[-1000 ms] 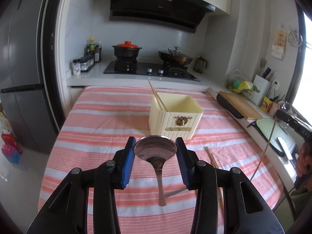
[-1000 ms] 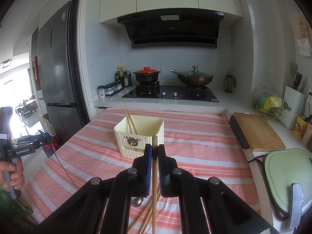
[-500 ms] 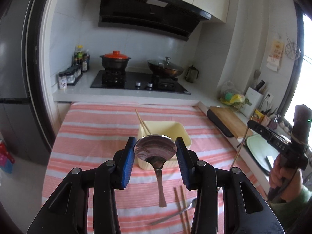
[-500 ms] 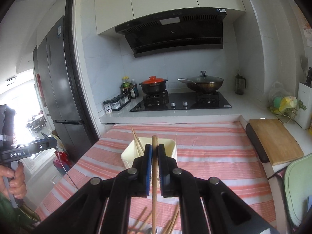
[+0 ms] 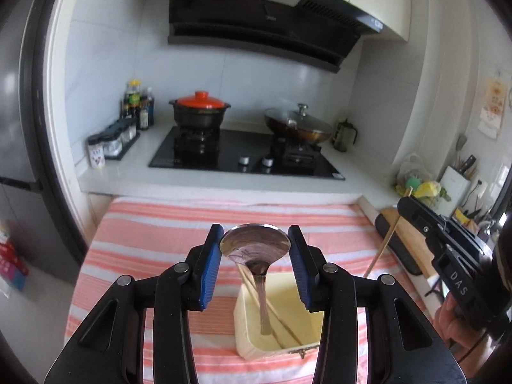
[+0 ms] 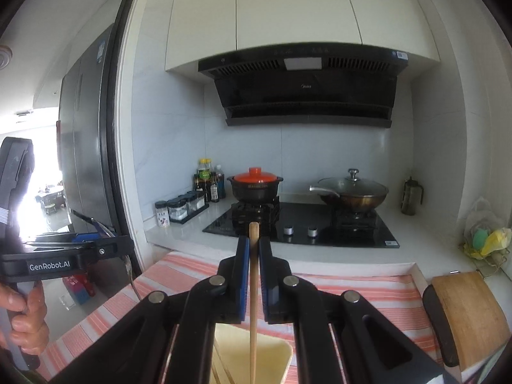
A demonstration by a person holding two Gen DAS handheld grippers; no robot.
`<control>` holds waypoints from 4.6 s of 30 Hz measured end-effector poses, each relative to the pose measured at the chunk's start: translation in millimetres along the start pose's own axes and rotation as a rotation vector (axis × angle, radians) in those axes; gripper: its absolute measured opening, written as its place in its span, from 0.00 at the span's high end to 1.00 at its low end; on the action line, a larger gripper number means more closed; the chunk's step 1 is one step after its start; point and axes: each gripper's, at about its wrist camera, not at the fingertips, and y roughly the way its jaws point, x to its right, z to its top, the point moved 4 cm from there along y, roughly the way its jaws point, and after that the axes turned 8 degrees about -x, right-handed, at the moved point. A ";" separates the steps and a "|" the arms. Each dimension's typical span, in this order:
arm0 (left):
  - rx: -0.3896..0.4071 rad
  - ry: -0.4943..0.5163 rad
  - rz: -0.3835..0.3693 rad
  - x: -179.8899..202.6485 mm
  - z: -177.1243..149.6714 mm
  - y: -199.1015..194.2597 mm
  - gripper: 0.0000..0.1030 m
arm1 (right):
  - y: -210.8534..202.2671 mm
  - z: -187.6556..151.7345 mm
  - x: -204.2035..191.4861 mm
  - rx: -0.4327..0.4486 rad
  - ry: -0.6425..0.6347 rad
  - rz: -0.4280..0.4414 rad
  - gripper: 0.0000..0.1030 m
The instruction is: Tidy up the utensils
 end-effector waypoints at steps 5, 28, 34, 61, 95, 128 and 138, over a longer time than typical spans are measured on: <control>-0.126 0.009 0.004 0.1 -28.6 55.3 0.60 | 51.7 -44.7 2.7 -0.166 0.007 0.042 0.94; -0.223 0.154 0.019 -13.8 -227.3 -101.7 0.24 | -150.6 -135.4 13.8 -0.330 -0.054 -0.049 0.55; -0.255 0.137 0.035 -3.9 -335.6 -115.8 0.22 | -213.9 -236.1 6.2 -0.373 -0.032 -0.157 0.55; -0.314 0.527 -0.123 74.2 -353.3 -68.9 0.22 | -236.5 -366.3 -16.0 -0.531 0.175 -0.137 0.55; -0.580 0.862 -0.499 166.5 -329.8 72.7 0.65 | -234.6 -375.3 17.3 -0.555 0.348 -0.157 0.54; -0.552 -0.065 0.094 -77.8 -286.4 51.3 0.43 | -116.4 -338.4 26.8 -0.748 0.337 -0.024 0.81; -0.516 -0.006 0.058 -103.5 -308.1 -7.3 0.31 | -97.5 -349.9 22.6 -0.799 0.260 -0.028 0.87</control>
